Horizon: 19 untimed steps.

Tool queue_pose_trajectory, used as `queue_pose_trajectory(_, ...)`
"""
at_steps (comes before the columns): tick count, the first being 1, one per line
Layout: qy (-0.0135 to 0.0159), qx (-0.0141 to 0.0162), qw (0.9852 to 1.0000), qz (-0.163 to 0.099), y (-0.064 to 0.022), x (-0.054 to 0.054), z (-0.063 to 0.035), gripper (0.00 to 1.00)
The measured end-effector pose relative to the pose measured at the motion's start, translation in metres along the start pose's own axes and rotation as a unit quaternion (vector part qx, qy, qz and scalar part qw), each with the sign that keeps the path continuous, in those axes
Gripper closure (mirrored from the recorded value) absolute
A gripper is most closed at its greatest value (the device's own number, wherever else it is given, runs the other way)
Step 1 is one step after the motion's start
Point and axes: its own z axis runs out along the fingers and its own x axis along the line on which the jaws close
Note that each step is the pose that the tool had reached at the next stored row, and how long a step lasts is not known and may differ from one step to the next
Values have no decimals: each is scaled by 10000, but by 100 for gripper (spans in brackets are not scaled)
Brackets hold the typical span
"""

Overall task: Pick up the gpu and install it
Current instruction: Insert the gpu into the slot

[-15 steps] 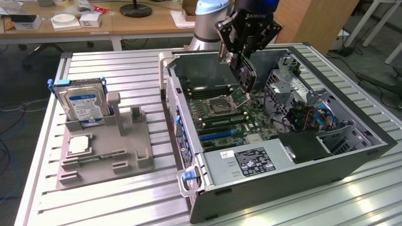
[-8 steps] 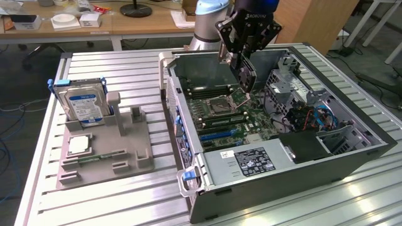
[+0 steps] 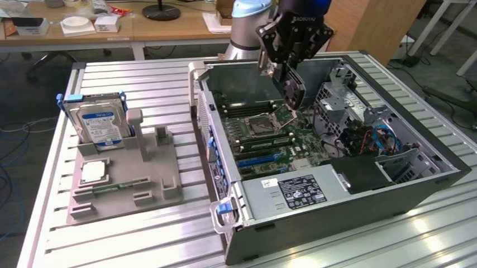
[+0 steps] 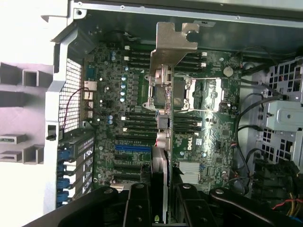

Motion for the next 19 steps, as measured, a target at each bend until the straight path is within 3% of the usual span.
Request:
queue_pose_trajectory(4, 3, -4, 9994, -338, 0, 0, 0, 74)
queue_pose_trajectory(8, 6, -7, 9979, -642, 0, 0, -1, 74)
queue_pose_trajectory(19, 11, -15, 9909, -1345, -2, 6, -1, 74)
